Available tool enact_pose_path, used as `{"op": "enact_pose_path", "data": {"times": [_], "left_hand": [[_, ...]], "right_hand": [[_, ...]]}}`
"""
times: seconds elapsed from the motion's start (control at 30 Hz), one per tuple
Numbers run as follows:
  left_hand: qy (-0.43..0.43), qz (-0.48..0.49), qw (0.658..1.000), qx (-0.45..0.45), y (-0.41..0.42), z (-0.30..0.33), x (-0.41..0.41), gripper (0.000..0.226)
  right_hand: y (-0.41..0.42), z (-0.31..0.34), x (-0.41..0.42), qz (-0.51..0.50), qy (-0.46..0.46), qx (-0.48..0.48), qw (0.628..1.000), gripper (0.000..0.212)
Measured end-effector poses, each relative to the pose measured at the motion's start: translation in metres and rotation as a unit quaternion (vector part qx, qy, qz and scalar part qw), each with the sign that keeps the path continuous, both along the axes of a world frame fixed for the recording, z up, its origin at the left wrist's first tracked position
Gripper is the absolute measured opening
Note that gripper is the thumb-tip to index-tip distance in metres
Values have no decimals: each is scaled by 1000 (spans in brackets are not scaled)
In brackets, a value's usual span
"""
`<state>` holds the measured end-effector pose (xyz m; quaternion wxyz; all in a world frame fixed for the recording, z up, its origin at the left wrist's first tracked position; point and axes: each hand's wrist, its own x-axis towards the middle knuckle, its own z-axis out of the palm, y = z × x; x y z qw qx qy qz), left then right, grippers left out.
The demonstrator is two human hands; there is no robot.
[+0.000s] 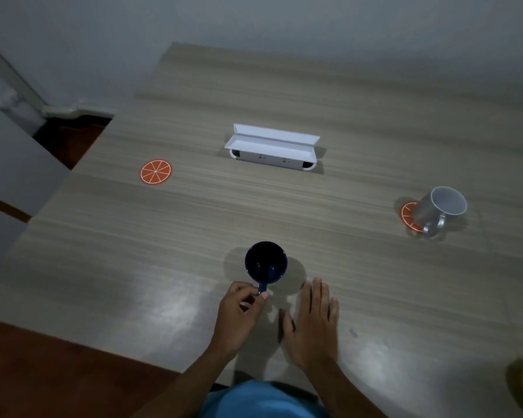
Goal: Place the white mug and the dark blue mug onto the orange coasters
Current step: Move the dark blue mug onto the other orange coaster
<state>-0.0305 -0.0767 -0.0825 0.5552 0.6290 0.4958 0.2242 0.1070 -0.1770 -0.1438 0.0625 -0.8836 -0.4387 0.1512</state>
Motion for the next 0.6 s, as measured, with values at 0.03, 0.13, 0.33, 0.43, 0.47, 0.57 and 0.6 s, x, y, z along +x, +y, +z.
{"op": "enact_pose_path", "data": {"times": [0.03,0.13,0.33,0.43,0.47,0.57,0.6], "left_hand": [[-4,3,1000,-6,2,0,0,10],[-27,39,999,-27,12,2,-2,10],[-111,141,981,-68,45,13,-11,18],[-115,168,977,-55,64,14,-23,24],[-114,181,976,-50,72,13,-28,25],[-113,231,966,-42,104,11,-45,29],[-117,248,961,-41,116,11,-50,29]], "right_hand": [[0,1,0,1,0,-1,1000,85],[2,1,1,7,0,-6,1000,86],[20,6,-1,15,-3,9,1000,84],[45,9,-8,60,7,4,998,84],[57,9,-12,76,11,2,997,85],[100,11,-30,112,18,3,994,87],[115,11,-36,122,18,4,992,88]]}}
